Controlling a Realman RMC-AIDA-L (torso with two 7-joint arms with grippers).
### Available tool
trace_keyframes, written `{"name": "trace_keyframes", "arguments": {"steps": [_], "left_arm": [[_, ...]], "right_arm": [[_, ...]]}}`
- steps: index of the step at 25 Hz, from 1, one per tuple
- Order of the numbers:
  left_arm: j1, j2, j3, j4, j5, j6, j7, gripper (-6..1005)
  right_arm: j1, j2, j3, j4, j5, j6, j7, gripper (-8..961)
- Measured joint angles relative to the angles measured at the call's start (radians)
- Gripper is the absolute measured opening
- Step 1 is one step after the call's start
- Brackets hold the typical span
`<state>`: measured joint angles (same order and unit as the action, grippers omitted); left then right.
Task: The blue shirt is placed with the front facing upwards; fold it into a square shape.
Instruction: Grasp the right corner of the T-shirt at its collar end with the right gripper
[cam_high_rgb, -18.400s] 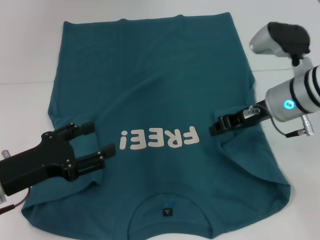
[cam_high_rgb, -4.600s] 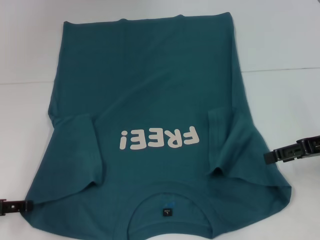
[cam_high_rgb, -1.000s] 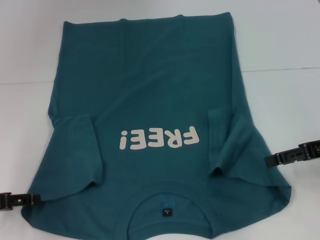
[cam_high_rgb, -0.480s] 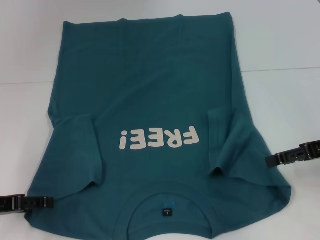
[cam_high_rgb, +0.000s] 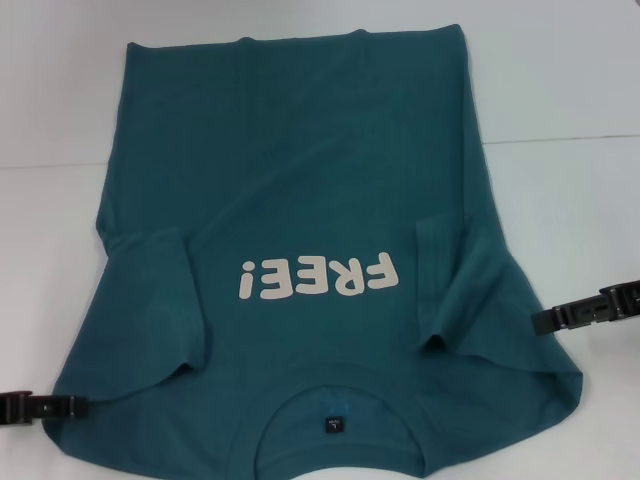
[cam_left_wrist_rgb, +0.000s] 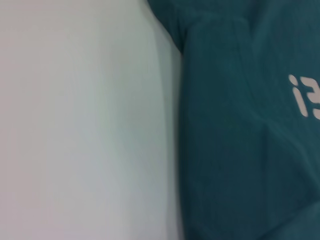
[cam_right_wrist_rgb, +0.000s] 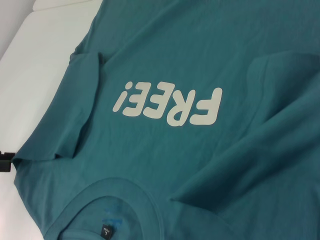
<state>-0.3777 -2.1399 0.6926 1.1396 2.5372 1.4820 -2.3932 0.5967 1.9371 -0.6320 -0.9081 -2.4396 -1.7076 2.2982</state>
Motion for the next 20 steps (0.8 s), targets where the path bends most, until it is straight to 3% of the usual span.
{"name": "trace_keyframes", "arguments": {"steps": [4,20], "left_arm": [[0.010,-0.009,0.002,0.013,0.002,-0.019,0.006,899],[-0.025,-0.010,0.012,-0.038,-0.005,0.003,0.038,786]], "right_arm": [[0.000,0.002,0.000,0.000,0.000,-0.004,0.000,817],[0.003,0.002,0.000,0.000,0.007,-0.017,0.003,818]]}}
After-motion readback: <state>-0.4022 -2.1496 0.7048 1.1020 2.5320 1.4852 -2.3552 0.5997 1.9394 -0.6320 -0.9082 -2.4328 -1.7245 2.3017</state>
